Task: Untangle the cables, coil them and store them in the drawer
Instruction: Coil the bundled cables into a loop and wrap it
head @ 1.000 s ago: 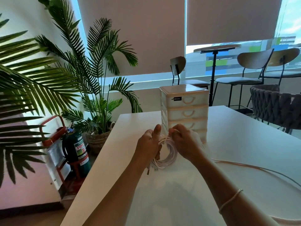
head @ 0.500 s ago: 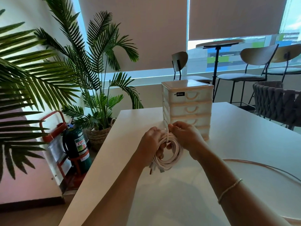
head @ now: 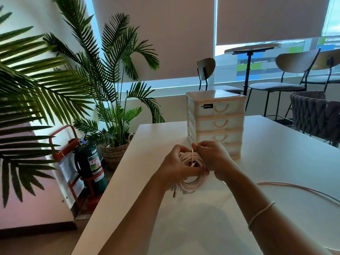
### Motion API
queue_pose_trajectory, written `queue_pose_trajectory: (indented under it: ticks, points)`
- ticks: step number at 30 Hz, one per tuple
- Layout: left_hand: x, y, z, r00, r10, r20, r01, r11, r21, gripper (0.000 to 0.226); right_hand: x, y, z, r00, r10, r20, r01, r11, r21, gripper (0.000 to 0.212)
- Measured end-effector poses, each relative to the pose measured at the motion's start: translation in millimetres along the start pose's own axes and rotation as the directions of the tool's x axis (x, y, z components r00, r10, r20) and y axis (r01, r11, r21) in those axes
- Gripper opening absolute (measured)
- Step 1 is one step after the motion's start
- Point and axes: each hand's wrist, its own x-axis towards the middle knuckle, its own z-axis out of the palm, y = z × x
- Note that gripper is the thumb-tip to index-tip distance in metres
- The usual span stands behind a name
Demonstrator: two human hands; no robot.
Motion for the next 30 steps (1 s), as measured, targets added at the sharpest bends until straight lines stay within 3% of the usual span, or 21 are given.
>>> queue_pose_trajectory:
  ticks: [5, 9, 15, 18, 21, 24, 28, 30]
  points:
    - [-1.1, 3.3, 1.4, 0.999, 0.01, -0.033, -0.012, 0.998, -0.061, 0.049, 1.2, -1.3, 7.0, 0.987, -0.125, -0.105, 0.101, 0.972, -0.211, 0.03]
    - [-2.7, 5.0, 0.6, 1.0, 0.024, -0.015, -0.025, 0.997, -0.075, 0.051, 5.1, -0.5, 6.7, 0.987, -0.11, -0.116, 0.082, 0.971, -0.225, 0.031]
    - [-2.4, 4.5, 1.4, 0.997, 0.009, 0.072, -0.005, 0.999, -0.049, 0.041, 8.8, -3.8, -1.0, 0.996, 0.031, -0.086, -0.04, 0.993, -0.113, 0.024]
    - [-1.4, 3.8, 3.2, 1.0, -0.011, 0.007, 0.01, 0.997, 0.079, 0.037, 7.9, -1.3, -0.4, 0.992, -0.011, -0.122, -0.01, 0.985, -0.17, 0.024]
    - [-2.0, 3.3, 4.6, 0.995, -0.022, -0.094, 0.037, 0.985, 0.167, 0.031, 4.0, 2.8, 3.7, 0.986, -0.023, -0.166, 0.008, 0.996, -0.088, 0.027]
    - [-1.7, 1.8, 7.4, 0.997, -0.024, -0.08, 0.04, 0.978, 0.205, 0.025, 2.6, 6.4, 6.5, 0.973, -0.066, -0.219, 0.052, 0.996, -0.069, 0.023]
    - [-0.5, -0.1, 9.7, 0.985, 0.102, -0.14, -0.048, 0.938, 0.344, 0.022, 4.5, 5.9, 5.3, 0.984, -0.008, -0.179, -0.001, 0.999, -0.053, 0.025]
    - [-1.5, 0.4, 10.2, 0.961, 0.192, -0.199, -0.11, 0.924, 0.365, 0.019, 5.6, 2.7, 0.6, 0.991, 0.126, -0.038, -0.12, 0.984, 0.132, 0.026]
